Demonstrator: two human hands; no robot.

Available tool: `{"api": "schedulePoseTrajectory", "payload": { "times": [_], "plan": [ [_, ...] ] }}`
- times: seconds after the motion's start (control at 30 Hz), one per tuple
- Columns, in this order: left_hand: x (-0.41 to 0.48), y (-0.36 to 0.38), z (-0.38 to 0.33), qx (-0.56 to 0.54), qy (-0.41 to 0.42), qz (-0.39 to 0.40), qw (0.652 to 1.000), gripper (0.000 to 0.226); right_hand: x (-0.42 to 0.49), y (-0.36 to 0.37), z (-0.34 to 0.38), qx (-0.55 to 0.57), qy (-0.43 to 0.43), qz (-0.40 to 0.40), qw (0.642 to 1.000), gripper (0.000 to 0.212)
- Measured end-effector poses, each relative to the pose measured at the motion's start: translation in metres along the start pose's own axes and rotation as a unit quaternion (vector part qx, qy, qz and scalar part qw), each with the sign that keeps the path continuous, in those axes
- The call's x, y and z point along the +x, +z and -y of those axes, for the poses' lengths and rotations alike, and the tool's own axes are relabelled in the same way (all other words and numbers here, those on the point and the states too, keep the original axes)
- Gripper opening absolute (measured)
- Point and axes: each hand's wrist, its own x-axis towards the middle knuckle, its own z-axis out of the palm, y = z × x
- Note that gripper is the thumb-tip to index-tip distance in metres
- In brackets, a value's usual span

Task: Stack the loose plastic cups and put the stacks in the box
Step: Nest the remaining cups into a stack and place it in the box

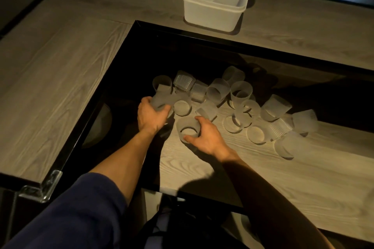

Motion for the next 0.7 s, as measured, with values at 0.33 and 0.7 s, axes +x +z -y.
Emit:
{"api": "schedulePoseTrajectory", "payload": {
  "times": [0.33,0.7],
  "plan": [
    [-0.054,0.002,-0.008,-0.049,0.122,0.112,0.985,0.063,-0.009,0.001,-0.007,0.024,-0.011,-0.036,0.999,0.078],
    [-0.072,0.005,0.005,-0.023,0.132,0.152,0.979,0.071,-0.02,0.011,-0.019,0.098,0.004,-0.043,0.994,0.075]
  ]
}}
